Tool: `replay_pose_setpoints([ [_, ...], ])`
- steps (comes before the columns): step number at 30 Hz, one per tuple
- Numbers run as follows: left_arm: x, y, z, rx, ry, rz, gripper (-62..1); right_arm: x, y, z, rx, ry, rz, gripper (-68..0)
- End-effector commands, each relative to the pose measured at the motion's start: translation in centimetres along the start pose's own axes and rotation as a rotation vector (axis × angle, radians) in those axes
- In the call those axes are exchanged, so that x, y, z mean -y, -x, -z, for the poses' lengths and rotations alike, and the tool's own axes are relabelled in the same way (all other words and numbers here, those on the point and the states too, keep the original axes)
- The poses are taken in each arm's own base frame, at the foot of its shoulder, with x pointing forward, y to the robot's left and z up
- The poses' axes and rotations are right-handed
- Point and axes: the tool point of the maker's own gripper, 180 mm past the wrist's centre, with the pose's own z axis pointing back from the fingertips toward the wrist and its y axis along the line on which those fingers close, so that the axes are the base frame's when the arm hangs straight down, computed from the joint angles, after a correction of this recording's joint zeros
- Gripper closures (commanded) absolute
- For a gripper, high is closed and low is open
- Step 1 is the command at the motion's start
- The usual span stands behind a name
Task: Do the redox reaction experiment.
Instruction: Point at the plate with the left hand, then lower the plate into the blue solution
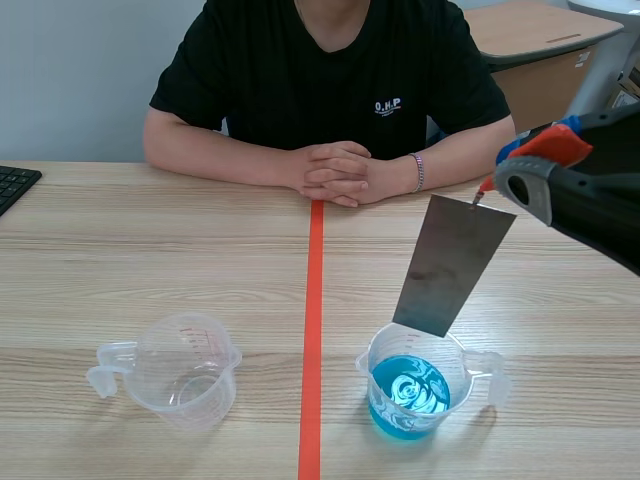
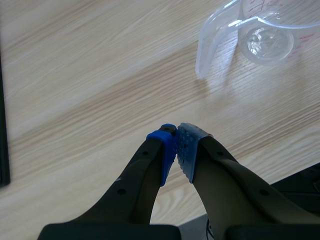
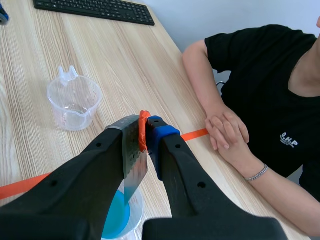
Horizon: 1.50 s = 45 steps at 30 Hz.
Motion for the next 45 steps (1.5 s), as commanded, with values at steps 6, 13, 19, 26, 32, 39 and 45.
replay_pose_setpoints([
  [6,1.1,1.2,-1.4,-0.028,-0.071,-0.112,-4.2,0.5,0.1,-0.2,0.036,0.006,0.008,-1.5],
  [13,1.5,2.5,-1.9,-0.079,-0.106,-0.163,-4.2,-0.2,0.9,-0.1,0.040,-0.020,0.014,-1.5],
  [19,1.6,2.5,-2.1,-0.078,-0.103,-0.164,-4.2,-0.1,1.5,-0.3,0.043,-0.015,0.026,-1.5],
  [26,1.5,2.4,-2.0,-0.074,-0.104,-0.164,-4.2,-0.3,2.7,0.3,0.037,-0.032,0.021,-1.5],
  [32,1.5,2.4,-2.0,-0.075,-0.104,-0.163,-4.2,-0.6,4.2,1.0,0.026,-0.048,0.049,-1.5],
  [39,1.6,2.5,-2.0,-0.079,-0.104,-0.163,-4.2,-1.1,5.7,1.6,0.020,-0.065,0.083,-1.5],
  [45,1.6,2.5,-2.0,-0.079,-0.104,-0.164,-4.2,-1.6,6.9,2.1,0.007,-0.088,0.088,-1.5],
])
